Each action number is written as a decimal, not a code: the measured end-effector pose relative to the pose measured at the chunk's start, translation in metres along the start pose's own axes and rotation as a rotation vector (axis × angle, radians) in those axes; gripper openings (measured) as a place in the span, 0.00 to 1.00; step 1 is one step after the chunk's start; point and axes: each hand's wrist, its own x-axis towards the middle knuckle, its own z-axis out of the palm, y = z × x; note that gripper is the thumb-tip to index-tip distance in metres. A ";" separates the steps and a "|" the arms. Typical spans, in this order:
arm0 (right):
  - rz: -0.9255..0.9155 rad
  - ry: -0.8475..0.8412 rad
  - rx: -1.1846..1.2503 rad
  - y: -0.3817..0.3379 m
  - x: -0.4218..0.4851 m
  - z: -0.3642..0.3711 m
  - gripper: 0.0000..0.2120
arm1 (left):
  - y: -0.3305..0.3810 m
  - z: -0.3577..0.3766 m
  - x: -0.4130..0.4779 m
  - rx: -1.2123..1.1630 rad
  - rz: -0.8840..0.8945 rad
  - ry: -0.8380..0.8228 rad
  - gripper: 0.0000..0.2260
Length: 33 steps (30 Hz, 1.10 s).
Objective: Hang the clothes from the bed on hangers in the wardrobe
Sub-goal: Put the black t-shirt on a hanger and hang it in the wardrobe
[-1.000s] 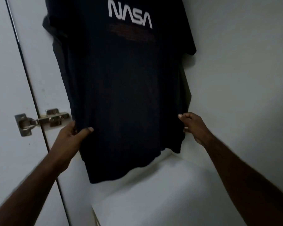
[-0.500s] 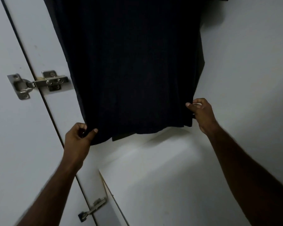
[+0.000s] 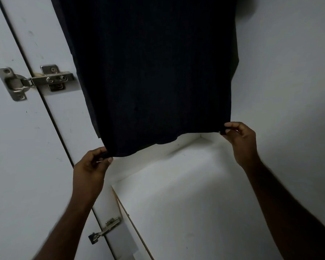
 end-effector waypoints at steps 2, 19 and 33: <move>-0.043 -0.003 -0.131 0.007 -0.001 -0.006 0.17 | 0.000 -0.002 -0.001 0.112 0.083 0.029 0.20; -0.224 0.273 -0.215 0.010 0.007 -0.025 0.09 | 0.020 -0.003 0.020 -0.714 -0.289 0.067 0.13; -0.262 0.450 -0.437 0.032 0.032 -0.049 0.10 | -0.041 -0.027 0.007 0.334 0.271 0.282 0.09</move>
